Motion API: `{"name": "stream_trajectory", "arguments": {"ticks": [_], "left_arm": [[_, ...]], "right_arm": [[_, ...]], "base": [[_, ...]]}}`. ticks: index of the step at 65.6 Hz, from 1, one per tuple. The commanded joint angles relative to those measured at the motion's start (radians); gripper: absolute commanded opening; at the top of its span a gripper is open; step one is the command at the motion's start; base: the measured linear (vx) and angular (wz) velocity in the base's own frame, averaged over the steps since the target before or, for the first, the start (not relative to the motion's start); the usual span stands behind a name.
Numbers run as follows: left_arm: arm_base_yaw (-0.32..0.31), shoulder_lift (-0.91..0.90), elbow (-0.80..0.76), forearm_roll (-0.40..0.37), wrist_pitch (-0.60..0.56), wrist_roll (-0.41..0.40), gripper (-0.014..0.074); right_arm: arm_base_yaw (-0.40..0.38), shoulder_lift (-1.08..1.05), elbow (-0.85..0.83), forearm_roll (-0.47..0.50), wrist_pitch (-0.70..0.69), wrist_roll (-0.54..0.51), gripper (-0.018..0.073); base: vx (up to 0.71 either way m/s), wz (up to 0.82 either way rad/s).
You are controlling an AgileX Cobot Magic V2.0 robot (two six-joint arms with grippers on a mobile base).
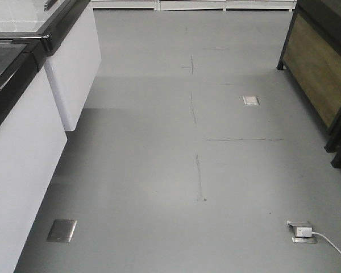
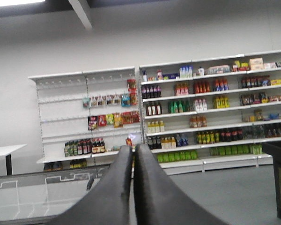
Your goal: Left arm holds basket, right arm returns cookies
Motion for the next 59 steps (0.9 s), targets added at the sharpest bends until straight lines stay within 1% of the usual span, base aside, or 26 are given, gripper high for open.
{"name": "stream_trajectory", "arguments": {"ticks": [1,11,25,31,41,47,52,59], "left_arm": [[0.002,0.085,-0.098,-0.001,0.033,-0.011,-0.0003],[0.002,0.184,-0.185,-0.002,0.179,-0.011,-0.0003],[0.002,0.253,-0.194,-0.014,0.306,-0.012,-0.0003],[0.002,0.260,-0.194,-0.027,0.301,-0.012,-0.0003],[0.002,0.260,-0.194,-0.027,0.218,-0.012,0.0000],[0.002,0.260,-0.194,-0.027,0.206,-0.012,0.0010],[0.002,0.260,-0.194,-0.027,0.210,-0.012,0.0031],[0.002,0.260,-0.194,-0.027,0.206,-0.012,0.0093]], "right_arm": [[0.001,-0.013,0.017,-0.005,-0.071,-0.005,-0.0006],[0.001,-0.013,0.017,-0.005,-0.071,-0.005,-0.0006],[0.001,-0.013,0.017,-0.005,-0.071,-0.005,-0.0006],[0.001,-0.013,0.017,-0.005,-0.071,-0.005,-0.0006],[0.001,-0.013,0.017,-0.005,-0.071,-0.005,-0.0006],[0.001,-0.013,0.017,-0.005,-0.071,-0.005,-0.0006],[0.001,-0.013,0.017,-0.005,-0.071,-0.005,-0.0006],[0.001,-0.013,0.017,-0.005,-0.071,-0.005,-0.0006]], "base": [[0.00,0.00],[0.00,0.00],[0.00,0.00],[0.00,0.00],[0.00,0.00],[0.00,0.00],[0.00,0.00],[0.00,0.00]]}}
